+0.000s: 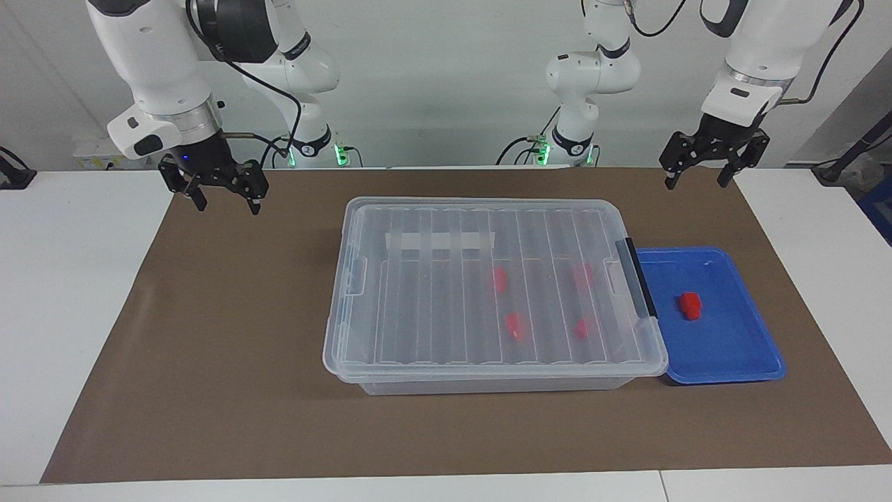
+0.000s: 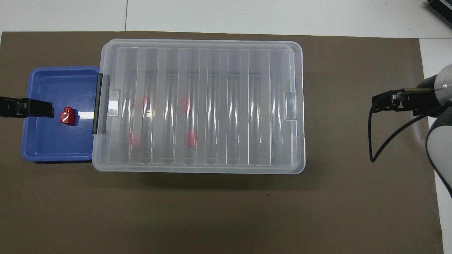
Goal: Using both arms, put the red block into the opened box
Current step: 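Move the right gripper toward the edge of the clear lid, then hook the right gripper onto the clear lid's edge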
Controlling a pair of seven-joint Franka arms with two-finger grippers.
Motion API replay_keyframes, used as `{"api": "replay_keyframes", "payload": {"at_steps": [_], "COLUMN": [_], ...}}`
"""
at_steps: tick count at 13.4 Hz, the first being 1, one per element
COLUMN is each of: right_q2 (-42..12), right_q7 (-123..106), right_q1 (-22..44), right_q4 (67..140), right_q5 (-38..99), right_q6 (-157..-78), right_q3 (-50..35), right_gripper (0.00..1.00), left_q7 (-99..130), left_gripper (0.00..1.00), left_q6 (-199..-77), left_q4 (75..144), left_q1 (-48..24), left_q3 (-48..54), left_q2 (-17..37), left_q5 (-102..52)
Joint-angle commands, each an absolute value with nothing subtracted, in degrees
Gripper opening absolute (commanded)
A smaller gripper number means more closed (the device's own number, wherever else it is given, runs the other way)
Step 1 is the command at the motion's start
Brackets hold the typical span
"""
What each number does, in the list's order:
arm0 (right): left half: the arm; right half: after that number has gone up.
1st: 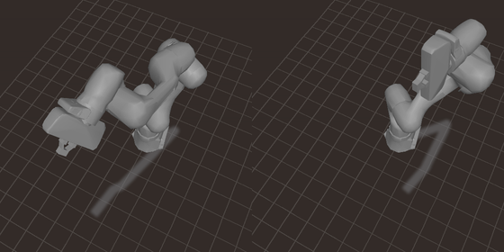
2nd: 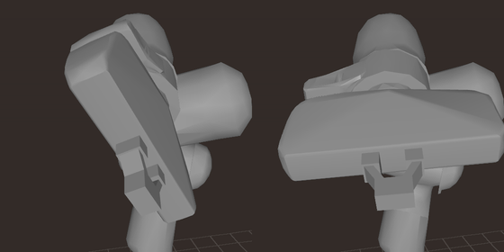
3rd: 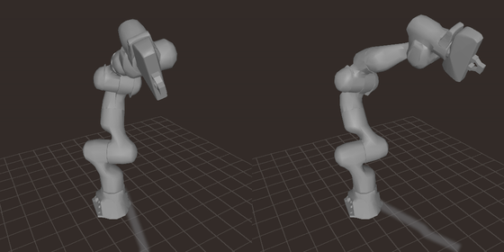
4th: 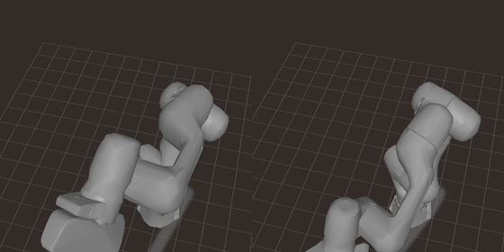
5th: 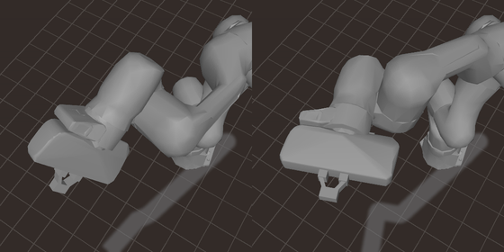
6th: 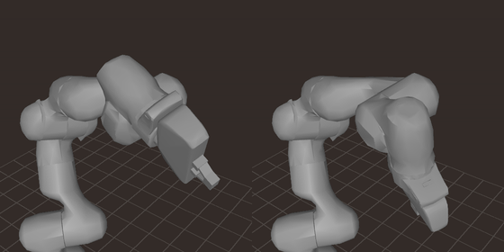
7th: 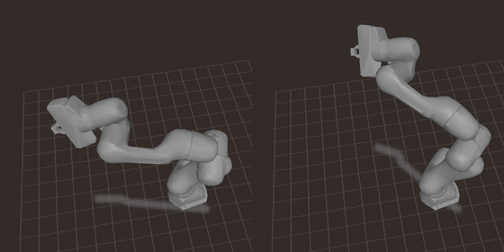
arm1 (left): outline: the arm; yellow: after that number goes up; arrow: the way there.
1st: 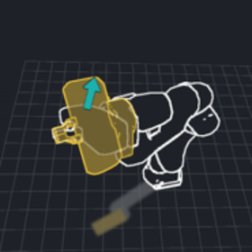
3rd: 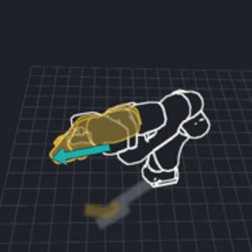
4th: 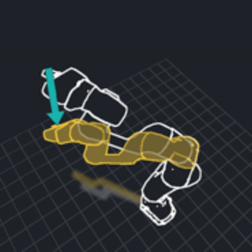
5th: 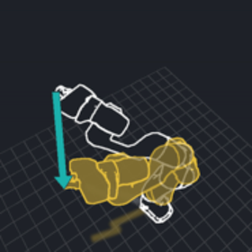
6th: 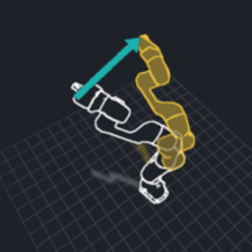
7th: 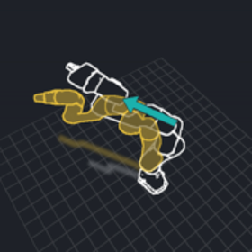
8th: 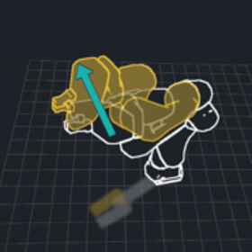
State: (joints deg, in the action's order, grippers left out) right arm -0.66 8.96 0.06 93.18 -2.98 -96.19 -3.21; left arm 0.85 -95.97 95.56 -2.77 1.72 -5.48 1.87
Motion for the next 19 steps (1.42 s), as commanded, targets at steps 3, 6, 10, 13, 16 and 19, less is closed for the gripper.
{"api": "replay_keyframes", "payload": {"at_steps": [3,6,10,13,16,19], "right_q2": [-2.0,-4.9,-8.2,-7.7,-7.1,-7.1], "right_q7": [12.8,14.5,18.4,18.9,19.0,20.1], "right_q1": [2.9,5.8,10.1,10.4,10.4,12.3], "right_q4": [98.7,100.6,100.8,102.8,104.8,106.1], "right_q5": [-2.9,-2.9,-2.9,-2.9,-2.9,-2.9], "right_q6": [-105.6,-113.3,-117.1,-117.1,-117.2,-120.1], "right_q3": [-3.7,-3.8,-3.7,-3.7,-3.8,-3.7], "right_gripper": [0.91,0.92,0.92,0.91,0.9,0.9], "left_q7": [1.1,1.1,1.1,1.1,1.1,1.1], "left_gripper": [1.0,1.0,1.0,1.0,1.0,1.0], "left_q6": [-96.2,-96.2,-96.2,-96.2,-96.2,-96.2], "left_q4": [96.5,96.5,96.6,96.6,96.6,96.5], "left_q1": [-3.0,-3.0,-3.1,-3.0,-3.0,-3.0], "left_q3": [1.2,1.2,1.2,1.2,1.2,1.2], "left_q2": [-6.3,-6.3,-6.3,-6.3,-6.3,-6.3], "left_q5": [1.0,1.0,1.0,1.0,1.0,1.0]}}
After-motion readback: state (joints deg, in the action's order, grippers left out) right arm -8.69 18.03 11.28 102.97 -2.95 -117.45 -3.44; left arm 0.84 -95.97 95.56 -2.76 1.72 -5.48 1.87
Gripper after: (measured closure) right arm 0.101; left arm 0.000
